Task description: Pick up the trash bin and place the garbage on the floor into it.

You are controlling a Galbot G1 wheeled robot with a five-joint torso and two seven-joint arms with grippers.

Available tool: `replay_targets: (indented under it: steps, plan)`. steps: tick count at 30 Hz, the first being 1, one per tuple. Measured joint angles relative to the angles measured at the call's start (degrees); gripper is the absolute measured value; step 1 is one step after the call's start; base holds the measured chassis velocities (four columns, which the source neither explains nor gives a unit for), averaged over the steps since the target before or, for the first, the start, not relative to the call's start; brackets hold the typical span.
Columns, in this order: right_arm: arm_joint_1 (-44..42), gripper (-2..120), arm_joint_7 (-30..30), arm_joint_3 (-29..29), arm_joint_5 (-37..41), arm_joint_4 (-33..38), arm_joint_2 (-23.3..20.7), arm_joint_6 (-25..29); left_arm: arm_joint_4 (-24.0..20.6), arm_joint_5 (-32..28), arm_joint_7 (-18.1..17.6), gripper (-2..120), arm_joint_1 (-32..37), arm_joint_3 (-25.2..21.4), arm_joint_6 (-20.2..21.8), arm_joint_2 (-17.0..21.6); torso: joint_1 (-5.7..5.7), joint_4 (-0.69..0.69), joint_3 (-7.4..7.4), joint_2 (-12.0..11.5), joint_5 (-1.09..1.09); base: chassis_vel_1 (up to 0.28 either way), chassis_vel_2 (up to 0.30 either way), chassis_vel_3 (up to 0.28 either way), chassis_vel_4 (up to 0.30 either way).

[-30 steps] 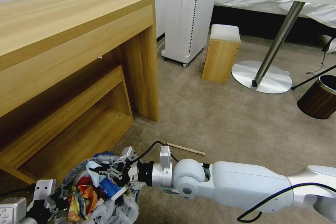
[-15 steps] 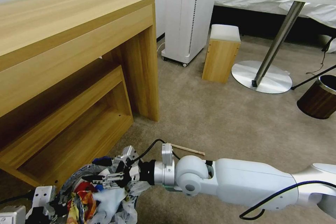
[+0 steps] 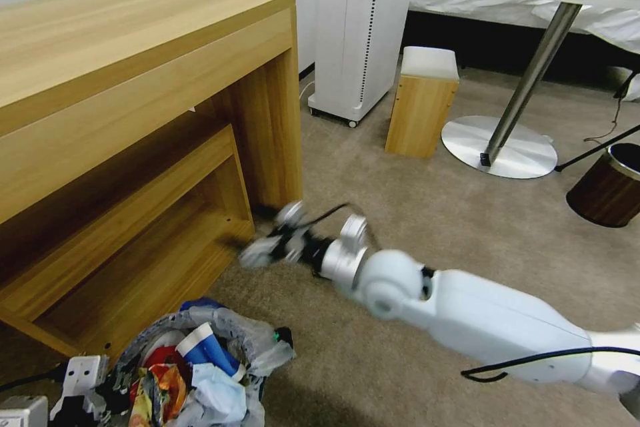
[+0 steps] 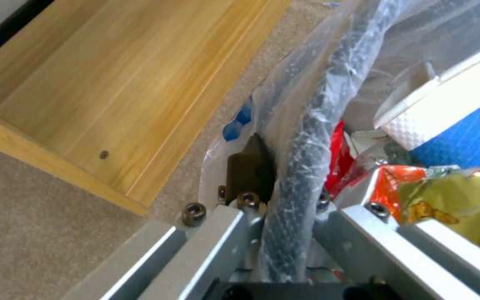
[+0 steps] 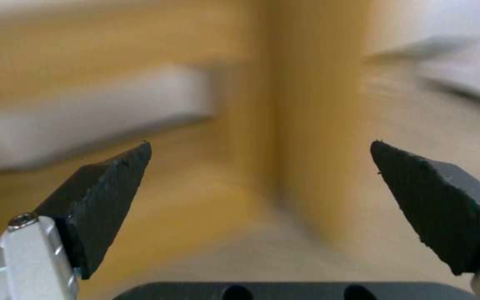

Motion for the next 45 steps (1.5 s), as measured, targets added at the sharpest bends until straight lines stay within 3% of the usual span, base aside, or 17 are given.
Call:
replay_targets:
  steps: [2,4,7,8,9,11,12,15,23,34,45]
  plan:
    - [-5.6,100,5.3,6.6,-5.7,0.3,-2.8,-2.5,0.6,1.6,0.8,0,-1.0,1.0,-0.2,0.6,0.00,0.00,-0.01,0.0,-0.02,0.000,0.000,0.000,0.000]
    - [-12.6,100,10.3,13.5,-7.3,1.8,-4.6,-7.8,0.8,2.5,1.3,0,-2.0,1.5,-0.4,1.6,0.00,-0.01,0.00,0.0,-0.02,0.000,0.000,0.000,0.000]
    - [-17.8,100,13.3,18.2,-7.3,2.0,-5.6,-10.3,0.4,2.5,1.4,0,-2.3,1.6,-0.5,2.4,0.00,-0.01,0.00,0.0,-0.01,0.000,0.000,0.000,0.000]
    - [-24.1,100,14.7,23.6,-7.2,1.6,-7.2,-10.8,0.0,2.7,1.8,0,-2.2,1.7,-0.5,3.2,0.00,-0.01,-0.01,0.0,0.01,0.000,0.000,0.000,0.000]
    - [-24.1,100,14.7,23.6,-7.2,1.6,-7.2,-10.8,0.0,2.7,1.8,0,-2.2,1.7,-0.5,3.2,0.00,-0.01,-0.01,0.0,0.01,0.000,0.000,0.000,0.000]
    - [-31.7,100,14.3,31.3,-9.9,0.6,-8.9,-8.3,0.3,3.5,2.3,0,-2.5,2.8,-0.5,3.5,0.00,-0.03,-0.01,0.0,0.00,0.000,0.000,0.000,0.000]
    - [-31.7,100,14.3,31.3,-9.9,0.6,-8.9,-8.3,0.3,3.5,2.3,0,-2.5,2.8,-0.5,3.5,0.00,-0.03,-0.01,0.0,0.00,0.000,0.000,0.000,0.000]
    - [-39.9,100,11.3,39.4,-16.6,-0.1,-7.8,-3.7,1.0,4.4,2.6,0,-3.0,4.4,-0.5,4.0,0.00,0.01,-0.01,0.0,0.00,0.000,0.000,0.000,0.000]
    - [-51.3,100,7.0,46.1,-22.7,2.1,-4.8,1.2,0.6,0.8,1.1,0,-2.9,2.0,-0.6,8.3,0.00,-0.02,-0.01,0.0,-0.02,0.000,0.000,0.000,0.000]
    - [-56.5,100,4.3,49.3,-23.9,3.1,-2.6,4.7,0.6,3.1,1.2,0,-2.4,4.3,-0.7,7.0,-0.01,0.00,-0.01,0.0,-0.03,0.000,0.000,0.000,0.000]
    - [-56.8,100,3.8,47.9,-25.4,2.0,-1.4,7.8,1.7,8.5,2.3,0,-2.6,6.1,-0.7,5.1,0.00,0.01,0.00,0.0,-0.03,0.000,0.000,0.000,0.000]
